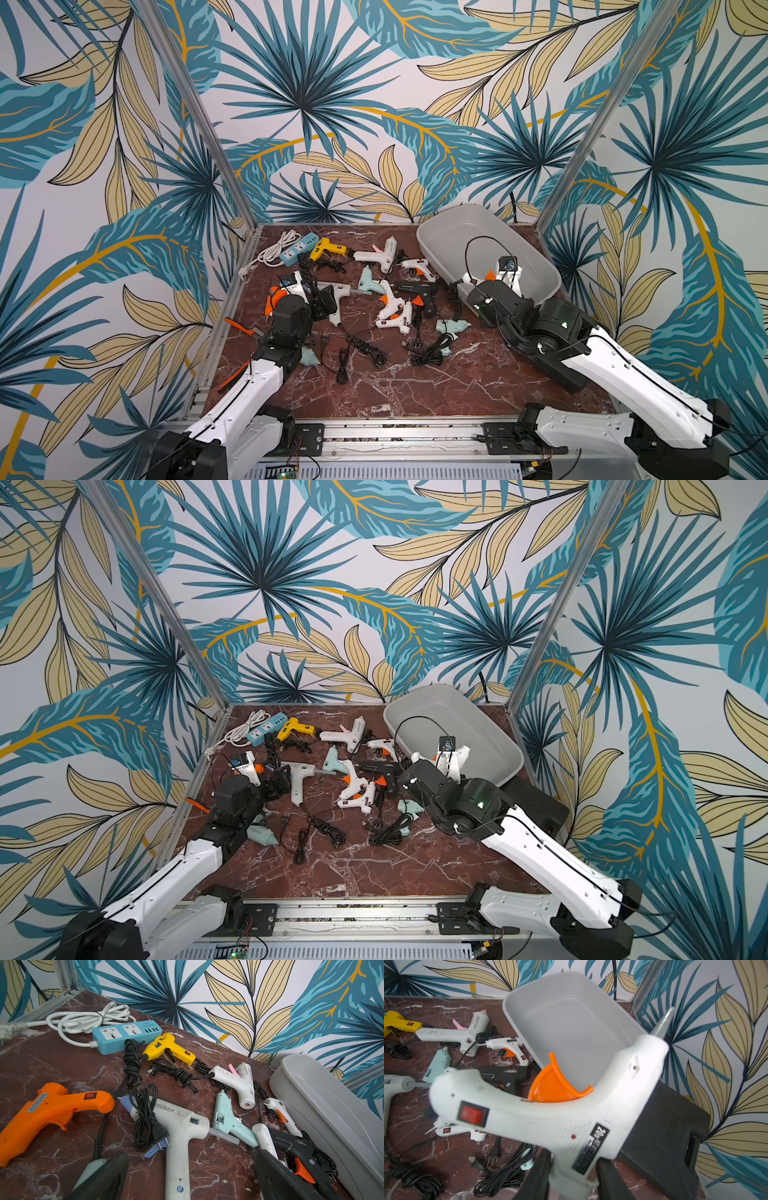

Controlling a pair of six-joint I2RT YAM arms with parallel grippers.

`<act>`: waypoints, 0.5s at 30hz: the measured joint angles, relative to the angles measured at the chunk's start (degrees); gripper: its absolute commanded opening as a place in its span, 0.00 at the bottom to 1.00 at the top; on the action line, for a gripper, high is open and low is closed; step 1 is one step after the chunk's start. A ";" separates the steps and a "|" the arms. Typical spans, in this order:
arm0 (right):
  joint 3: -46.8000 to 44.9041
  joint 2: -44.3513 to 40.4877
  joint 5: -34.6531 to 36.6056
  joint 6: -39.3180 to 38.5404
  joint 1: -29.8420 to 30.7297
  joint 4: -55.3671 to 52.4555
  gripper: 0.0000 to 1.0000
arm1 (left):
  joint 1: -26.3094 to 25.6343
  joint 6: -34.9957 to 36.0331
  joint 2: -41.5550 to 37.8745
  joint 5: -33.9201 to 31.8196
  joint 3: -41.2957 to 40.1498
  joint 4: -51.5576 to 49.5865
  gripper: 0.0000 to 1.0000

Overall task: Put the hot melt glue gun into the storage box
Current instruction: Pick up the hot melt adhesive gun from the center of the board, then place the hot melt adhesive gun in the storage box.

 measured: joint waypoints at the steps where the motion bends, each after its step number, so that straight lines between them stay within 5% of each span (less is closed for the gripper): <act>1: 1.22 0.57 0.92 -0.90 0.00 -0.02 0.00 | 0.00 -0.02 0.00 0.00 0.00 0.00 1.00; 10: 11.15 6.08 9.64 -7.91 -0.46 0.02 0.00 | 0.00 -0.04 -0.24 0.04 0.00 0.00 1.00; 15: 15.87 8.07 10.40 -12.96 -5.75 3.08 0.00 | 0.00 -0.22 -0.24 0.24 0.00 0.02 1.00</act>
